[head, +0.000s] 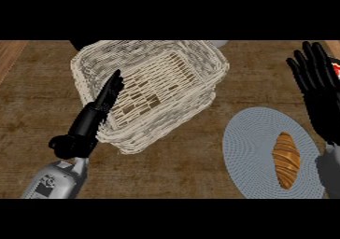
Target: Pick the croissant from the placemat and place it in the basket
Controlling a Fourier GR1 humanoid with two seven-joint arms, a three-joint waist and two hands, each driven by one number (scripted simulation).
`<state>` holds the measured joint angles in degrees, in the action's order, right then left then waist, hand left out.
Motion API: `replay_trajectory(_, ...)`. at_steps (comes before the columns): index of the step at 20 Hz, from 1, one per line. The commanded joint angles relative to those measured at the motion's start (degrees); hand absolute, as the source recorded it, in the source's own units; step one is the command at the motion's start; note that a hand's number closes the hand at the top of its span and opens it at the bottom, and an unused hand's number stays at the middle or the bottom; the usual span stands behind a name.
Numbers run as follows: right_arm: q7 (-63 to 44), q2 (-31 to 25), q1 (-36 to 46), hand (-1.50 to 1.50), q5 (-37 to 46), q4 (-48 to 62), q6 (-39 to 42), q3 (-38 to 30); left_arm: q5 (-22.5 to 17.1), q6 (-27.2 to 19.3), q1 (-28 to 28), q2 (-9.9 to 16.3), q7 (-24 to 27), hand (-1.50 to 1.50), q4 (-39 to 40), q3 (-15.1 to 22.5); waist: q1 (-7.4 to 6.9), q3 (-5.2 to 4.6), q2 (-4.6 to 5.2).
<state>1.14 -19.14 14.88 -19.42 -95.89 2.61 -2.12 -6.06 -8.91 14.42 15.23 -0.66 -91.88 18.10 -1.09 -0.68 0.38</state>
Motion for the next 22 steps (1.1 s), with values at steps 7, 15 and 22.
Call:
replay_trajectory(7,5.8,11.3,1.6,1.50,-7.7,3.7,-11.2,-10.9,1.5,1.6,-2.2,7.2,-0.1,0.00,2.1,-6.6,5.26,3.37,-2.17)
replay_trajectory(15,-4.8,14.6,0.6,-1.50,19.0,0.8,-22.3,14.7,1.9,3.6,-1.9,12.5,0.0,0.00,3.7,-11.9,1.10,0.45,-0.71)
replay_trajectory(22,-27.2,-8.1,6.3,-1.50,36.0,1.8,-17.1,13.5,1.2,4.7,-4.2,12.8,0.4,0.00,1.6,-11.2,1.44,-0.09,-1.38)
